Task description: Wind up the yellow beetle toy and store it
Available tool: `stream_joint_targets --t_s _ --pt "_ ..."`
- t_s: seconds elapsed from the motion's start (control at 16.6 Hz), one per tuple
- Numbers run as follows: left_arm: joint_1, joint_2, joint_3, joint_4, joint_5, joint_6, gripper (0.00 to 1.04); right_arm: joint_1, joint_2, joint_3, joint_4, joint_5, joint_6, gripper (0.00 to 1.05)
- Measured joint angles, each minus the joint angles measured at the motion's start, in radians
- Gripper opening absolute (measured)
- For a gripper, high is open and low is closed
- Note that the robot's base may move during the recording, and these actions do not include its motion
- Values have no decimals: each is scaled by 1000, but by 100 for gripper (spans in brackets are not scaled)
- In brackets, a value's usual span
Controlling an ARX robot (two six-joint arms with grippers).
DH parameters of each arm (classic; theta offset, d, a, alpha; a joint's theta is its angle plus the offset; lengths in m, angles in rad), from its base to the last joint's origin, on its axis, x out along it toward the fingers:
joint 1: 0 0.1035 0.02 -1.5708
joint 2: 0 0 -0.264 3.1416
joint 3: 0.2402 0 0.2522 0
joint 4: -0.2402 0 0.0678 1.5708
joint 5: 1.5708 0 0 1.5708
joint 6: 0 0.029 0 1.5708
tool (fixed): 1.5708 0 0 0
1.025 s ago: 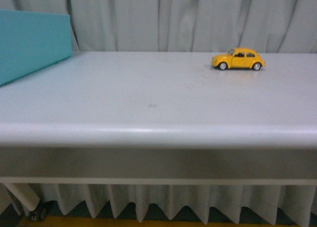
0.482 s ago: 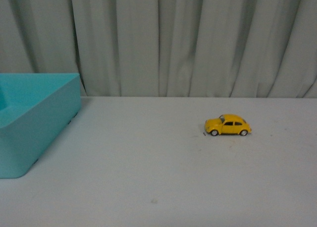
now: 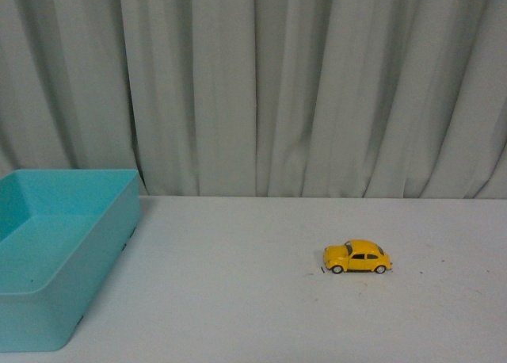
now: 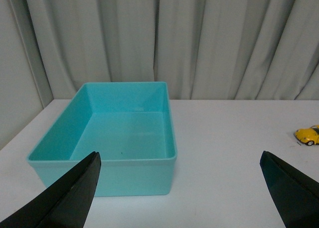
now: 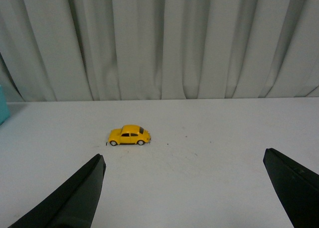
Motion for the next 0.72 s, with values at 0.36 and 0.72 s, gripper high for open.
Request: stream_joint_targets --t_s 0.36,0.72 --pt "0 0 0 -3 0 0 98 0 0 0 -2 0 0 98" --pt "0 0 0 -3 0 0 98 0 0 0 -2 0 0 98"
